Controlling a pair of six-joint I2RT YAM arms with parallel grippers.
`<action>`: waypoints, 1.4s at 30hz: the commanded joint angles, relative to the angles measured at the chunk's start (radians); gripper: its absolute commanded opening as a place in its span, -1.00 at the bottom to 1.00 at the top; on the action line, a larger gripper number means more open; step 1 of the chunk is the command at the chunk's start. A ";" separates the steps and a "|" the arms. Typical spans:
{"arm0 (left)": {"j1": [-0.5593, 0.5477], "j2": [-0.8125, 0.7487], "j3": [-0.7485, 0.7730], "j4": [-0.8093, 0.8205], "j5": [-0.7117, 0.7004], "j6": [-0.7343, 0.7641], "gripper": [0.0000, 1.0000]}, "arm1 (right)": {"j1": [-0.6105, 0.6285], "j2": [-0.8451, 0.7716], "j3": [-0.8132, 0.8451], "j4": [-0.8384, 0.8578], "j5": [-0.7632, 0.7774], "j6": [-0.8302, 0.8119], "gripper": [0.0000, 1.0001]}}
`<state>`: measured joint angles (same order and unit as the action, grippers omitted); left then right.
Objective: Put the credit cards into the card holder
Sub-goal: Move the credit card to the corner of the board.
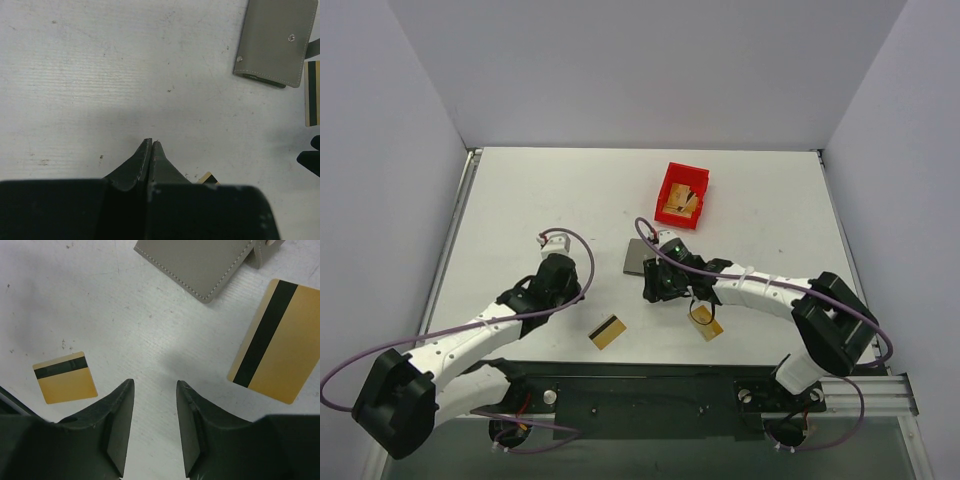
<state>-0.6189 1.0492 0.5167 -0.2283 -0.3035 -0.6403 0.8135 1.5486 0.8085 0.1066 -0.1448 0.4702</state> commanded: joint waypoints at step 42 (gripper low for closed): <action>-0.335 0.092 -0.072 -0.172 0.006 -0.401 -1.00 | 0.013 0.153 0.008 0.116 -0.131 0.110 -0.88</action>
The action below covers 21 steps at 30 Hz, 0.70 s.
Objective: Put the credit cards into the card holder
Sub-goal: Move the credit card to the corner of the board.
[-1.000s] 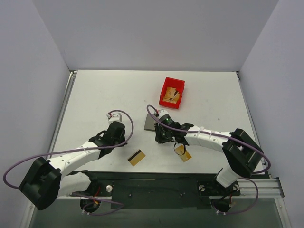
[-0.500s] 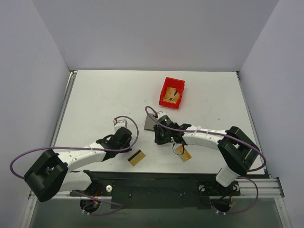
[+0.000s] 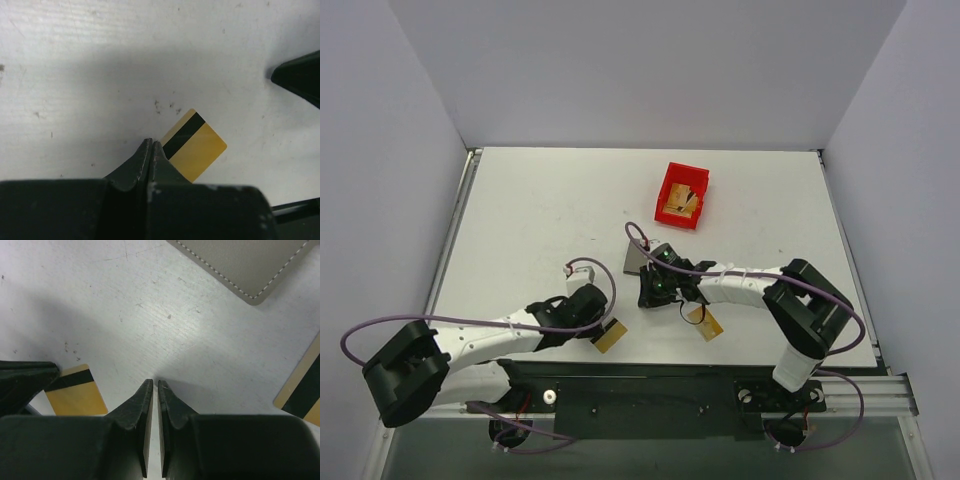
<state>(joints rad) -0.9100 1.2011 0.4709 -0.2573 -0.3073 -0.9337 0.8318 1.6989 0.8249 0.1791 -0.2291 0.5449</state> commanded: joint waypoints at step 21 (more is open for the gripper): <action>-0.265 -0.078 -0.003 -0.211 -0.016 -0.238 -1.00 | 0.000 0.018 -0.055 0.094 -0.156 0.056 -0.83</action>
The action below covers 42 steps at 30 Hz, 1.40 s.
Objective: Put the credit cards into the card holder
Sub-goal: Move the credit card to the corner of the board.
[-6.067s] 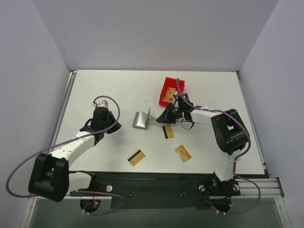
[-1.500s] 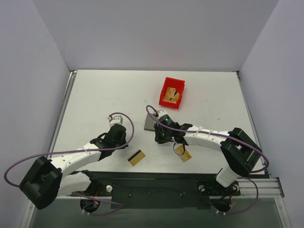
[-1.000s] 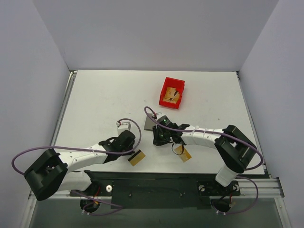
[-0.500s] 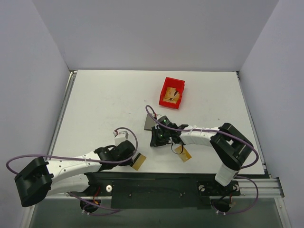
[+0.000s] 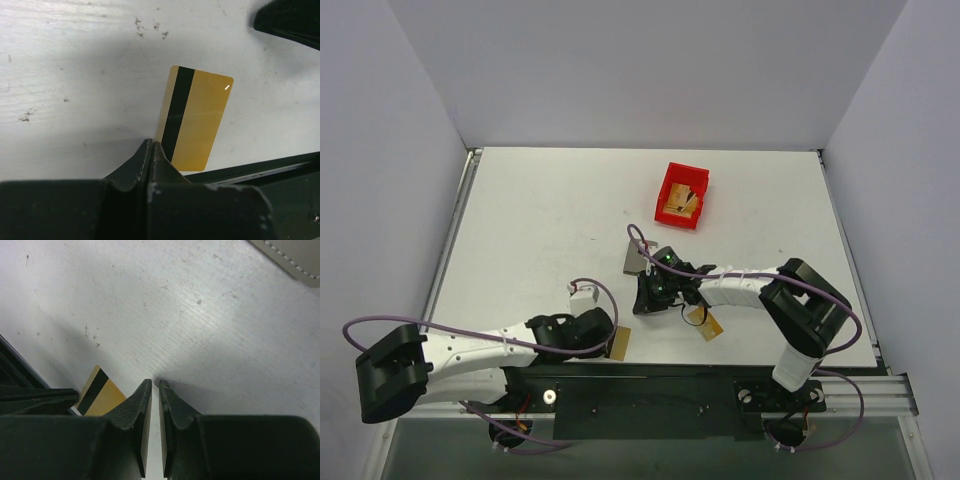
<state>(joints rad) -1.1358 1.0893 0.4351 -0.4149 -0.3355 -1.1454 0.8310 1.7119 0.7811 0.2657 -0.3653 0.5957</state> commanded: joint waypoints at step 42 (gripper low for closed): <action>-0.091 -0.060 0.036 -0.113 0.032 0.004 -1.00 | 0.089 -0.164 -0.052 -0.039 0.072 0.004 -0.71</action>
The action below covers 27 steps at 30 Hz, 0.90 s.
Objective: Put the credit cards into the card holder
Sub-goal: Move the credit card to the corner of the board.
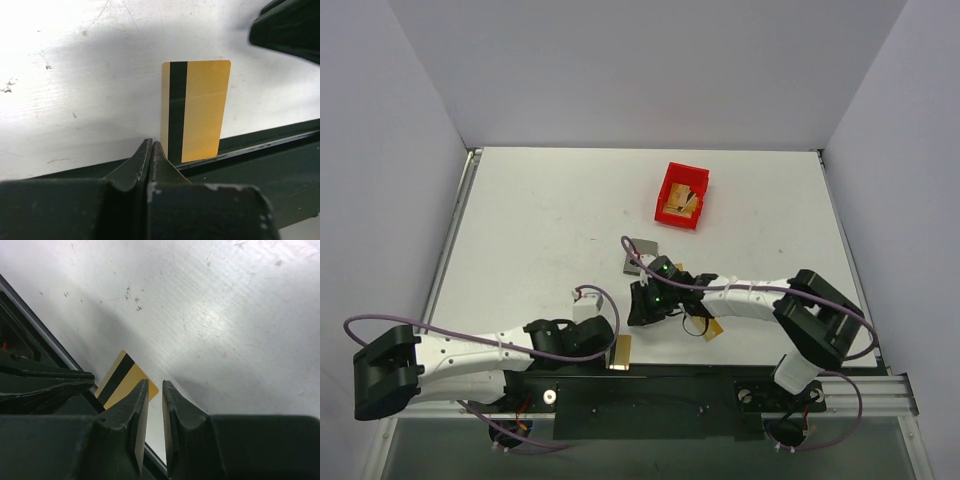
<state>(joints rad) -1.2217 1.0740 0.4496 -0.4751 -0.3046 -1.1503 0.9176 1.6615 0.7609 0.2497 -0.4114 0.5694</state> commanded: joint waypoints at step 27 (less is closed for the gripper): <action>0.329 -0.005 -0.022 0.524 0.062 0.532 -0.99 | 0.337 -0.280 -0.318 0.212 0.324 0.659 -0.23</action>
<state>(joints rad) -0.8967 1.0534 0.4374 -0.0883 -0.3126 -0.6743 1.1961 1.3388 0.4564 0.3832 -0.1921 1.1053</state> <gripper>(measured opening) 0.022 0.383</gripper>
